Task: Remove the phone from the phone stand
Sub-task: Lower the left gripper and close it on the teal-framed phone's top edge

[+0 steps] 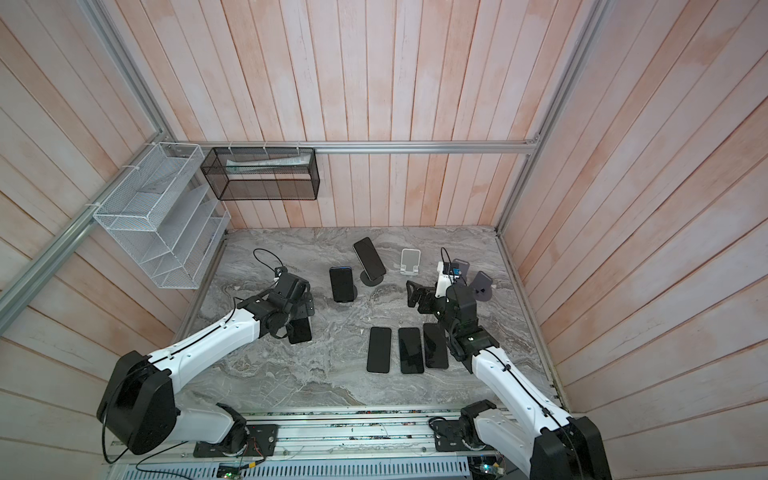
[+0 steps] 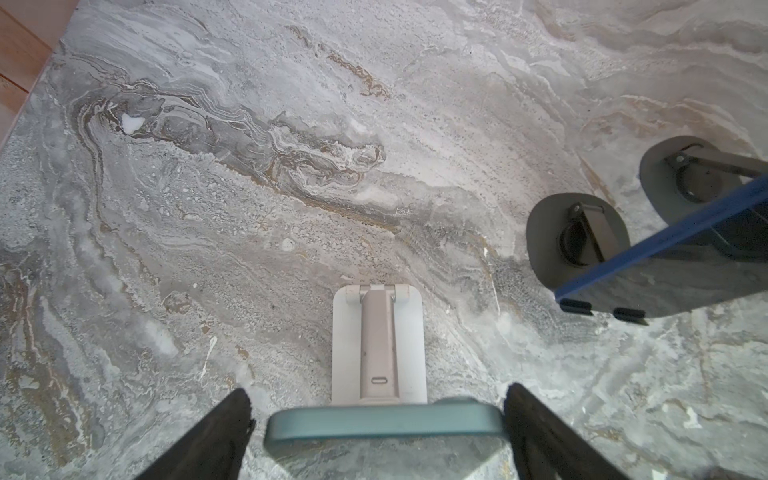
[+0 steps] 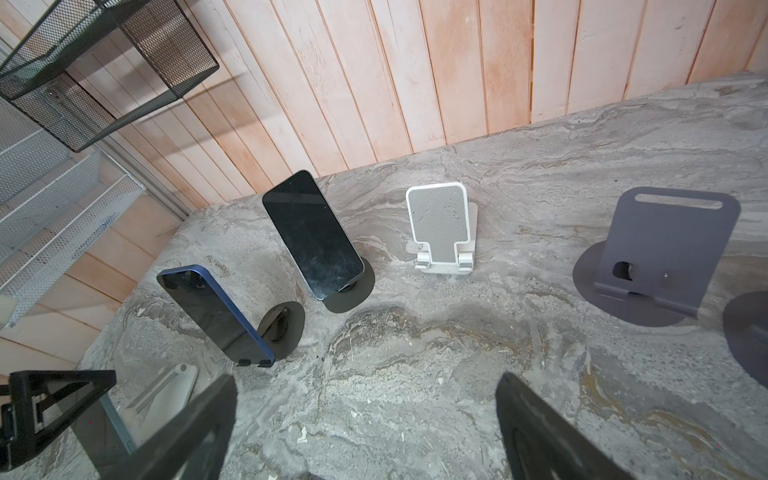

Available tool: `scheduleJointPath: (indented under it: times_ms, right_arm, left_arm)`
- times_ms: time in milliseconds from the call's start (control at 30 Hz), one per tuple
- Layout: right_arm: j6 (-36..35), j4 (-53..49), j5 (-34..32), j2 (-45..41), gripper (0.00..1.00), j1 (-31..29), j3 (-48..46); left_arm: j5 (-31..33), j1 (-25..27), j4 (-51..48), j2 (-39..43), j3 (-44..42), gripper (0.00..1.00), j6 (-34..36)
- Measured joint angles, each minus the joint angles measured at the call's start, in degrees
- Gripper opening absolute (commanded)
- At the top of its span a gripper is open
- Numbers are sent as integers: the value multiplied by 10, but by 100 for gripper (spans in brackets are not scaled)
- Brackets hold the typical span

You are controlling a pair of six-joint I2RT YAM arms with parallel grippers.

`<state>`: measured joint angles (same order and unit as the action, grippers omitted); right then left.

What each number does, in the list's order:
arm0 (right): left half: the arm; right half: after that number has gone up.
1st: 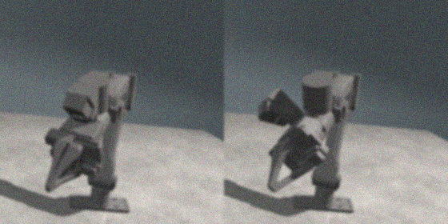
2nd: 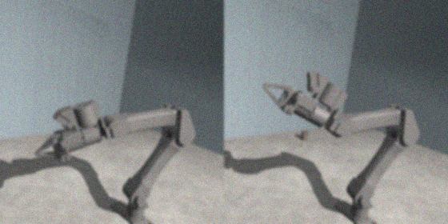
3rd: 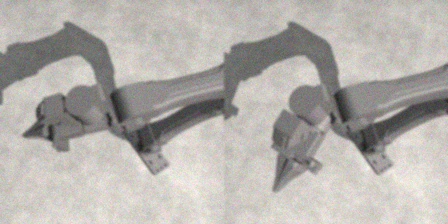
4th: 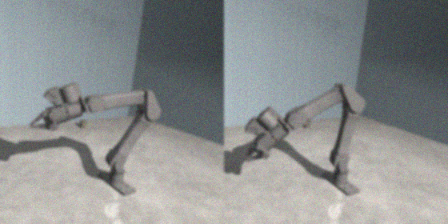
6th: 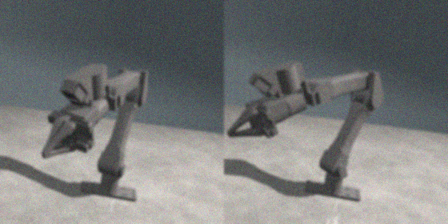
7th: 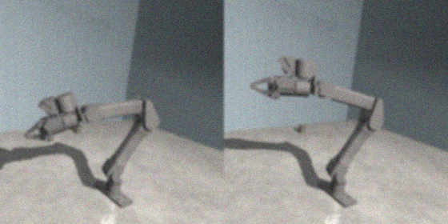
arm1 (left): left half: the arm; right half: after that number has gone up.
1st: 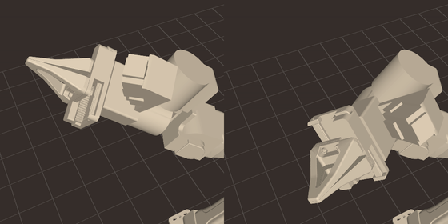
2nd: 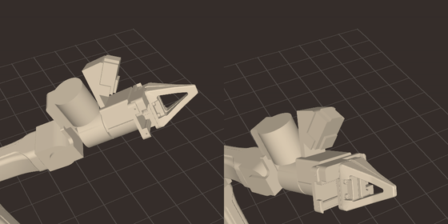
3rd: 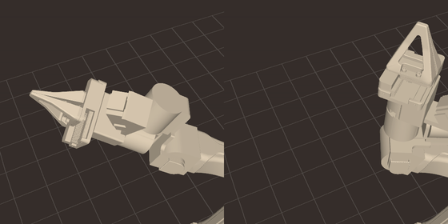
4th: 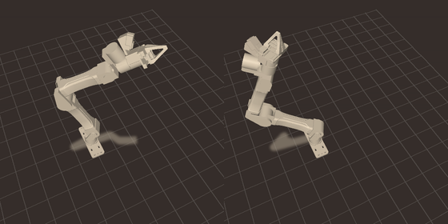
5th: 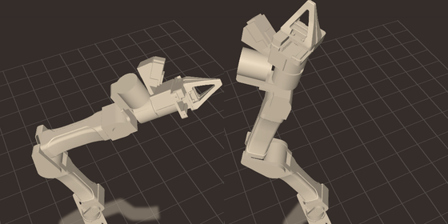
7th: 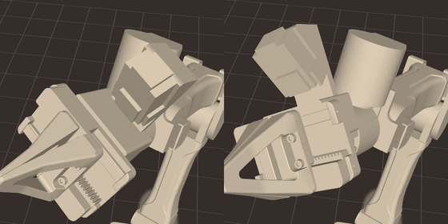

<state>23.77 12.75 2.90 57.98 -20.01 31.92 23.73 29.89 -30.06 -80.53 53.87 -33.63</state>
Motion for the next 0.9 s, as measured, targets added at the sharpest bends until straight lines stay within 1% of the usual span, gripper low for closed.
scheduleJointPath:
  times_ms: [100,267,500,767,900]
  right_arm:
    - [0,0,1,3,98,0,0]
    - [0,-1,0,4,97,0,0]
    - [1,3,-7,-15,96,0,-4]
    - [2,1,-15,-25,96,0,-8]
    - [2,2,-20,-36,96,0,-11]
  left_arm:
    - [-7,0,12,0,-5,90,-1]
    - [-7,0,25,-1,-15,88,-13]
    - [-3,0,27,-4,-26,82,-37]
    - [15,3,29,-4,-32,64,-50]
    - [21,6,23,0,-32,60,-50]
